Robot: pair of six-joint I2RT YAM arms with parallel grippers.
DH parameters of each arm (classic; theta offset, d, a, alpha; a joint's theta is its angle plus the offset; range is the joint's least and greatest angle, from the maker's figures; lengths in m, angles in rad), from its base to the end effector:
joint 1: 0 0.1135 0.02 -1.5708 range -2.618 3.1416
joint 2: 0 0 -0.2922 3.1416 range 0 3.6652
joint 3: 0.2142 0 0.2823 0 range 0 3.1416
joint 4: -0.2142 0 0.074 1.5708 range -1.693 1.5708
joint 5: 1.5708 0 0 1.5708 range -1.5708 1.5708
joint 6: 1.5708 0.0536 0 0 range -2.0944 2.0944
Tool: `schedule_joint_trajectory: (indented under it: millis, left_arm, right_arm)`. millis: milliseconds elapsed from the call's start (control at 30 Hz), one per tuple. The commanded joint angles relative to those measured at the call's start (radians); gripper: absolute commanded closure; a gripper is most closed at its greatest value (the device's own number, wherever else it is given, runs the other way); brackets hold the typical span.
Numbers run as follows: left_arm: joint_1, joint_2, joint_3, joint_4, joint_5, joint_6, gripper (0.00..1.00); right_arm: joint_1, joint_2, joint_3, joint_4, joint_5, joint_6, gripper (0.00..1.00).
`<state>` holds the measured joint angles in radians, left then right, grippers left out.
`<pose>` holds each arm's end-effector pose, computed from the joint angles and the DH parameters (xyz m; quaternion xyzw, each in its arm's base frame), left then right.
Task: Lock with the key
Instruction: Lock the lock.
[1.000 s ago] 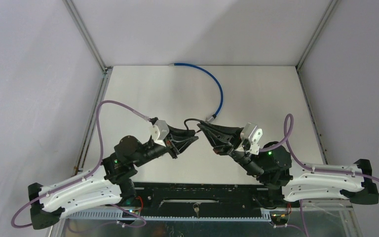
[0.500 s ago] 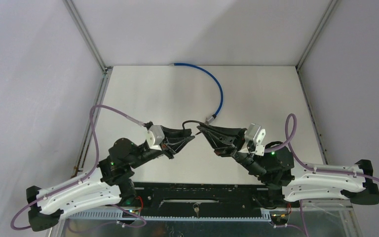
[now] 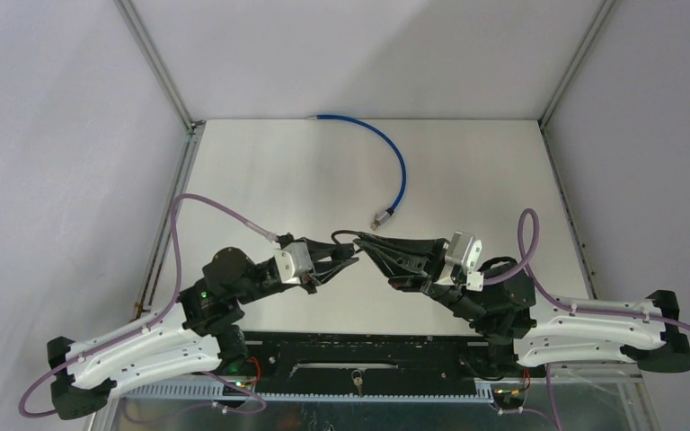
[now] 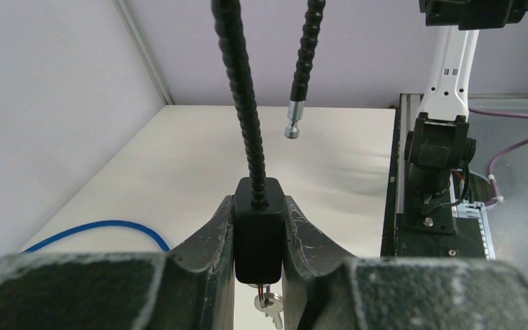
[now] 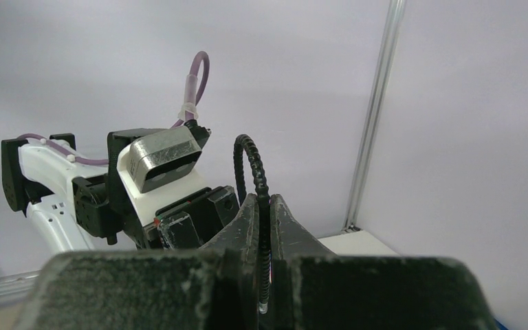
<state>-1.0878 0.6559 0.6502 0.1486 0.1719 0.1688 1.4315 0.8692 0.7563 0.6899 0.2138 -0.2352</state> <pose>0.0802 -0.1726 0.3682 0.4360 0.4897 -0.3843 0.6500 0.0416 0.2145 0.4342 -0.2878 0.3881 0.4502 0.7509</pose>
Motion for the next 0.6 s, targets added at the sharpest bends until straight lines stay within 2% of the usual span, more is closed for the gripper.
schedule_joint_trajectory:
  millis: [0, 567]
  left_arm:
    - [0.002, 0.011, 0.057, -0.023, 0.050, 0.038, 1.00]
    - [0.002, -0.012, 0.025, 0.047, 0.051, -0.010, 1.00]
  right_arm:
    - [0.008, 0.003, 0.040, 0.041, -0.029, 0.024, 1.00]
    - [-0.053, 0.036, 0.017, 0.075, 0.027, 0.151, 1.00]
